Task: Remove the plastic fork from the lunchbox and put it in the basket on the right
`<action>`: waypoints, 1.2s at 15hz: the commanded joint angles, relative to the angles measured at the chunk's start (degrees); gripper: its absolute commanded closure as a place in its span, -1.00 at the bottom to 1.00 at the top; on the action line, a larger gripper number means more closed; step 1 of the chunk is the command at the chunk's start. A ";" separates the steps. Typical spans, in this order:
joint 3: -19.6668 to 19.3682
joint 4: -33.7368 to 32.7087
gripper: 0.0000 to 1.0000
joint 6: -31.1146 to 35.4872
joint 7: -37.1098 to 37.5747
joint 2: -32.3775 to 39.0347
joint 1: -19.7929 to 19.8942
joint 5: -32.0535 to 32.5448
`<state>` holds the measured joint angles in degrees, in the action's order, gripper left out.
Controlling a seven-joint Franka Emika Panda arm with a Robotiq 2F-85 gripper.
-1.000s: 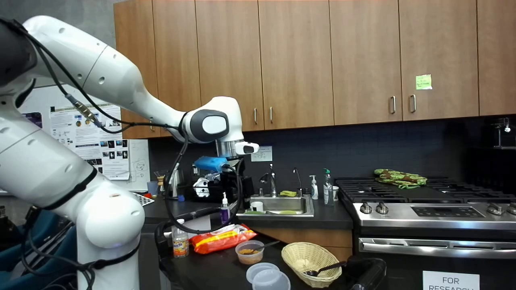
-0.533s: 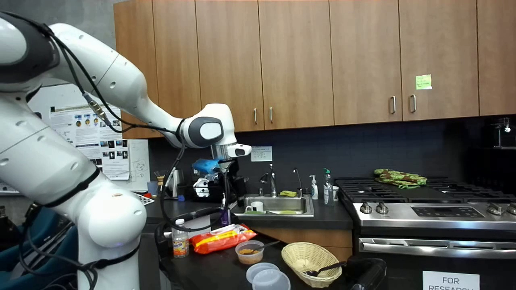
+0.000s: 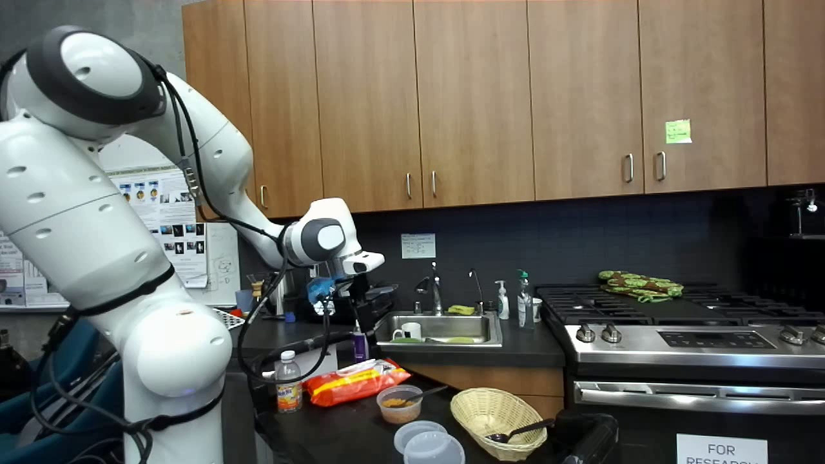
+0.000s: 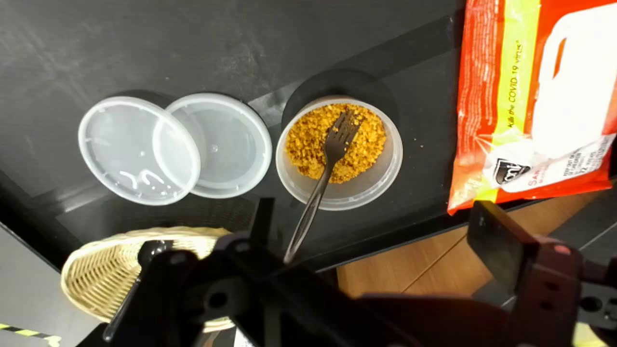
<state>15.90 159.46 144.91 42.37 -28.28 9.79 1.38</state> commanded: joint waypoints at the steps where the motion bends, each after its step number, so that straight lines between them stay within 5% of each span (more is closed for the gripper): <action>1: 2.18 -0.05 -1.00 0.36 9.29 3.29 1.49 3.47; 9: -0.09 -0.99 -1.00 5.45 19.27 11.85 2.70 11.36; 18: -5.94 -3.62 -1.00 7.36 18.95 17.75 0.03 11.97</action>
<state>12.26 155.87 152.57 60.96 -10.45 12.00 12.71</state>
